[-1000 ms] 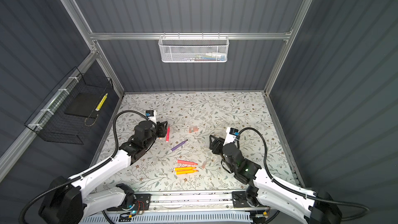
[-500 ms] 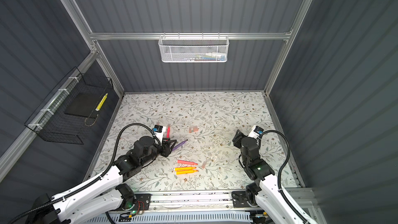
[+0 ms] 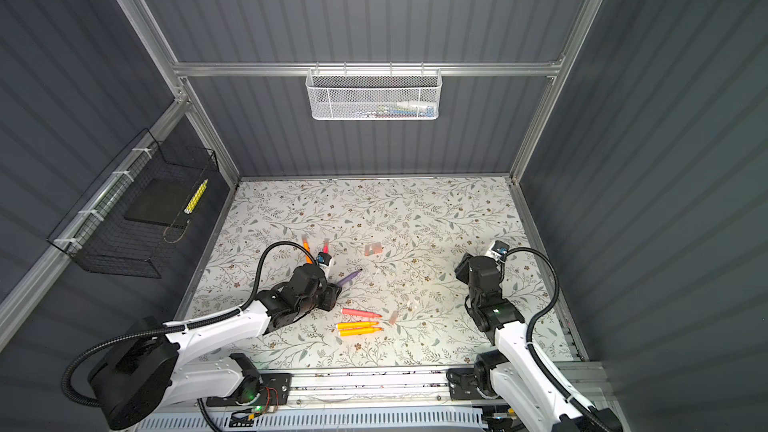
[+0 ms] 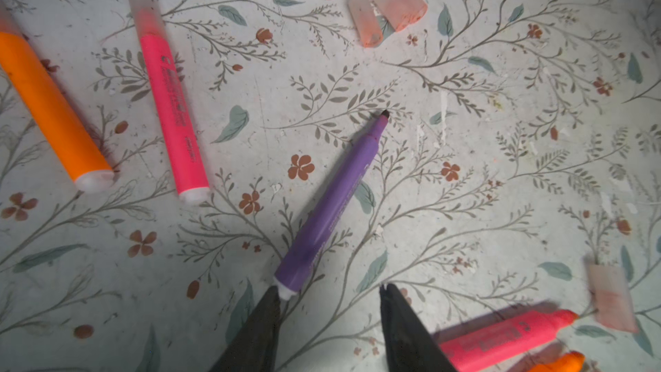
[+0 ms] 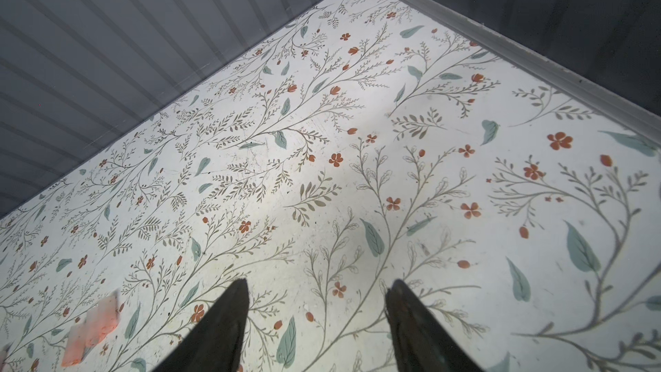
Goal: Insert the pens into the pen caps
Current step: 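Move the left gripper over the purple marker while the right gripper withdraws, then lower the left gripper onto the purple marker and grasp it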
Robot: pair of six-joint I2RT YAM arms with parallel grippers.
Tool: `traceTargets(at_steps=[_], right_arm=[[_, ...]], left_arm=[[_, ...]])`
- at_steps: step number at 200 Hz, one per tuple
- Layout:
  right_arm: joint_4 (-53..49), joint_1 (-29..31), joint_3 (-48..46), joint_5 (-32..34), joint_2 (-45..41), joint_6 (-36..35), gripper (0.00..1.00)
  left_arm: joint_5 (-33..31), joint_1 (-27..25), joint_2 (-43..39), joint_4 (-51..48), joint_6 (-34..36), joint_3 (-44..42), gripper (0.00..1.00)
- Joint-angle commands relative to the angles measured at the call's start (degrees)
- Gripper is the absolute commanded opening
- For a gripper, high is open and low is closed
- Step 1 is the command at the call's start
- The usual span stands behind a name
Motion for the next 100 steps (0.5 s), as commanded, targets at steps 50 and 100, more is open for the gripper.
traceTargets(at_steps=[50, 100], right_arm=[[1.5, -0.4, 0.2, -0.6, 1.4, -0.9, 0.62], [1.9, -0.4, -0.5, -1.6, 0.5, -1.3, 0.63]], left_arm=[[-3.9, -0.3, 5.4, 2.1, 2.5, 3.1, 0.52], [-4.0, -0.3, 9.6, 2.6, 3.3, 5.2, 0.55]])
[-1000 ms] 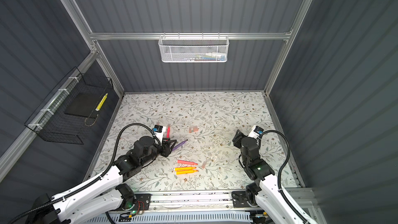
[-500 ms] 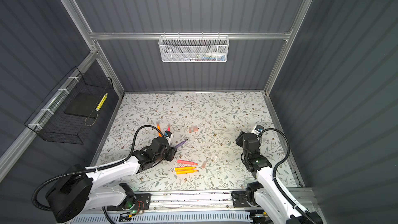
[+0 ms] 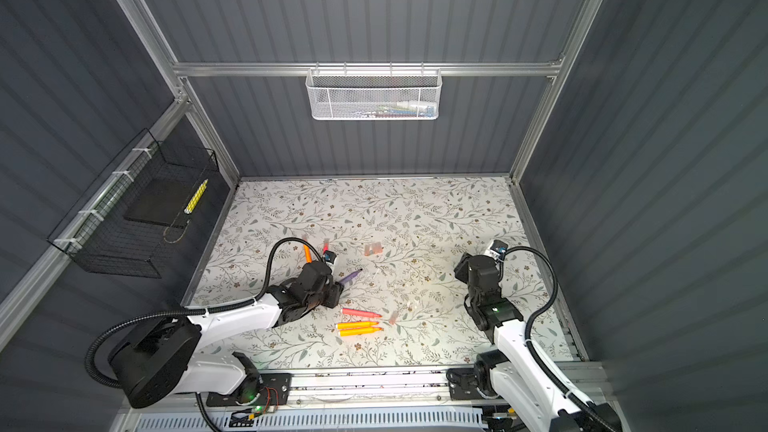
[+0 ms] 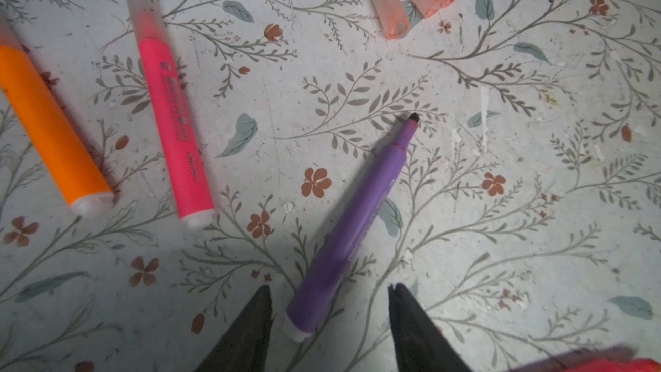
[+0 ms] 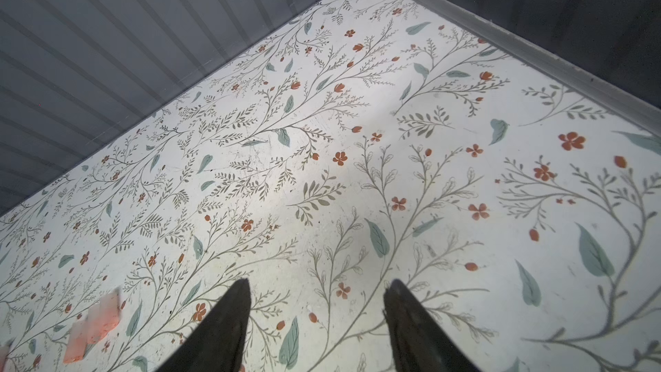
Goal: Insert the pens into the pen caps
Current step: 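Lower the left gripper onto the purple marker and grasp it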
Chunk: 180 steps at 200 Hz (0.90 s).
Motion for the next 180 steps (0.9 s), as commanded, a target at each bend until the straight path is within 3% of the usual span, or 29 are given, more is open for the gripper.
traceTargets(at_steps=[1, 62, 108, 180], right_arm=[[0.7, -0.3, -0.5, -0.7, -0.6, -1.0, 0.63], [0.7, -0.3, -0.2, -0.7, 0.0, -1.1, 0.62], [0.8, -0.3, -0.5, -0.7, -0.6, -1.1, 0.62], [0.7, -0.3, -0.3, -0.7, -0.2, -1.0, 0.62]], left_arm=[[-0.9, -0.3, 2.6, 0.7, 1.5, 2.6, 0.55], [-0.6, -0.4, 5.5, -0.3, 1.3, 3.7, 0.52], [0.0, -0.3, 6.9, -1.4, 1.2, 4.6, 0.35], [0.6, -0.4, 7.1, -1.2, 1.7, 4.7, 0.25]])
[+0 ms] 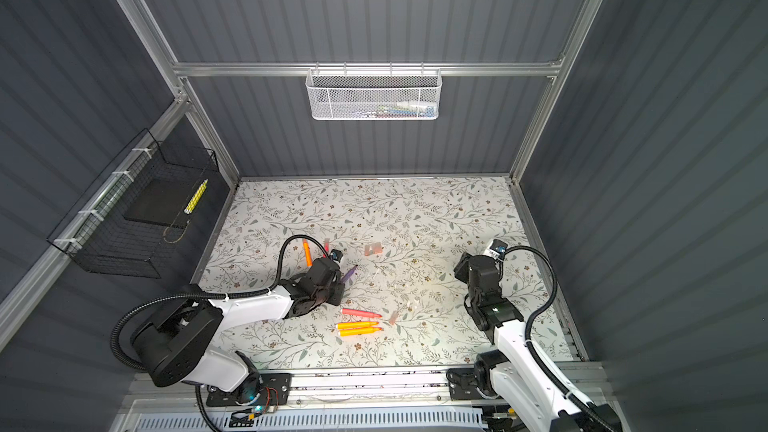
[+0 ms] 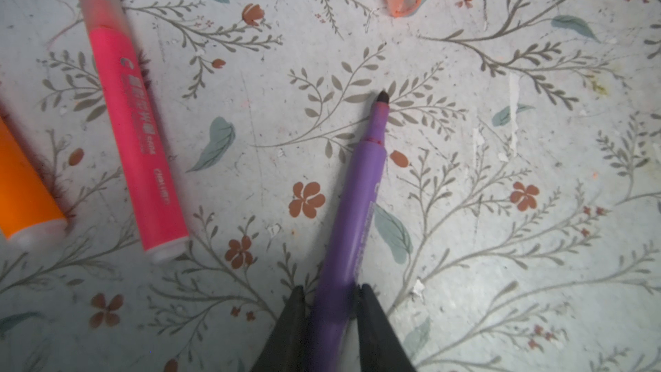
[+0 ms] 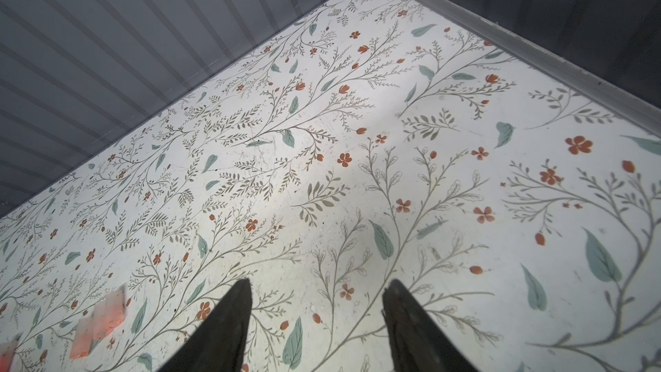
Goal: Insert the pens into the pen caps
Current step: 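Lower the left gripper onto the purple marker and grasp it, then lift the purple marker upright with the left gripper while the right gripper approaches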
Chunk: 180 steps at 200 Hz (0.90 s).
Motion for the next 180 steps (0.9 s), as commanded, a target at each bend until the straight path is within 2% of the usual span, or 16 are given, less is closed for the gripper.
traceTargets(at_steps=[1, 29, 51, 71, 108, 137, 156, 180], right_arm=[[0.2, -0.3, -0.3, -0.3, -0.1, -0.6, 0.62], [0.2, -0.3, -0.5, -0.3, -0.3, -0.5, 0.62], [0.3, -0.3, -0.2, -0.3, 0.0, -0.5, 0.62], [0.2, -0.3, -0.2, -0.4, 0.0, -0.6, 0.61], [0.1, -0.3, -0.5, -0.3, -0.6, -0.4, 0.61], [-4.6, -0.1, 0.7, -2.8, -3.9, 1.7, 0.55], [-6.1, 0.4, 0.4, -9.2, -9.4, 5.6, 0.54], [-4.7, 4.9, -0.8, -13.5, -16.5, 10.6, 0.54]], left_arm=[[0.5, -0.4, 0.6, -0.7, 0.7, 1.1, 0.25], [0.3, -0.4, 1.4, -1.4, 0.7, 2.1, 0.24], [0.2, -0.6, 2.2, -1.9, 0.8, 2.5, 0.30], [0.1, -0.7, 2.5, -1.4, 0.8, 2.4, 0.31], [0.4, -0.6, 2.6, -1.5, 1.0, 2.8, 0.13], [1.7, -0.7, 1.0, -0.3, 1.2, 2.1, 0.10], [1.9, -0.7, -0.4, -0.7, 1.2, 2.8, 0.09], [3.3, -0.7, -2.1, -0.1, 1.1, 3.8, 0.05]])
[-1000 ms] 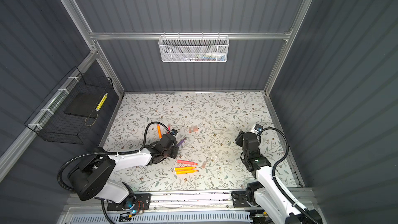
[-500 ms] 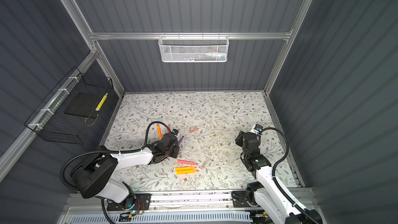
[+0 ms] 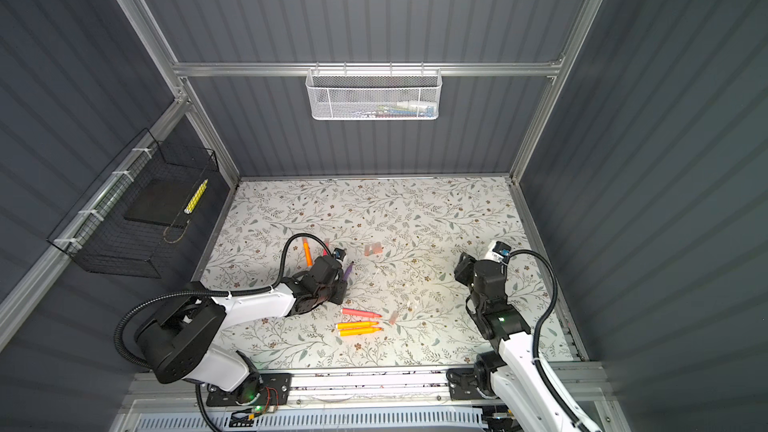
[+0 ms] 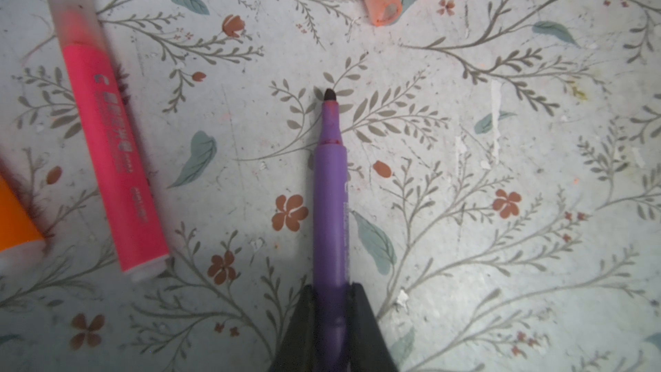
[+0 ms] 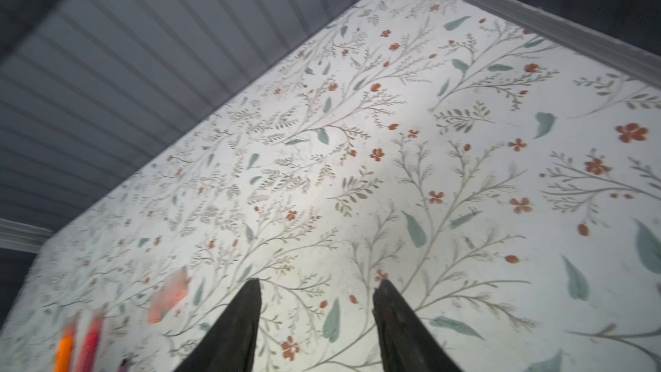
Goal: Insert the pens into the pen caps
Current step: 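Lift the purple marker upright with the left gripper while the right gripper approaches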
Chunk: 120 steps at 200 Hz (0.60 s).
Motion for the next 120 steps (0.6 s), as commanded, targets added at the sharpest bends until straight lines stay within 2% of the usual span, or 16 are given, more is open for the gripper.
traceTargets(at_steps=[1, 29, 60, 93, 120], right_arm=[[-0.2, 4.1, -0.9, -6.4, -5.8, 6.1, 0.54], [8.6, 15.2, -3.4, -5.7, -6.8, 11.3, 0.55], [22.6, 26.5, -2.2, -5.1, 5.8, 13.4, 0.56], [33.4, 30.7, 2.6, -8.2, 21.0, 13.9, 0.53], [35.9, 32.4, 6.6, -9.1, 27.4, 13.8, 0.53]], left_arm=[[1.9, -0.3, -2.9, 0.3, 0.6, 2.2, 0.05], [5.9, -0.3, -6.5, 2.4, 0.2, 1.9, 0.02], [13.8, -0.4, -10.7, 4.4, 0.0, 2.3, 0.01], [22.0, -0.8, -16.2, 9.0, -1.4, -0.2, 0.01], [22.5, -1.6, -18.3, 8.7, -2.1, -0.6, 0.00]])
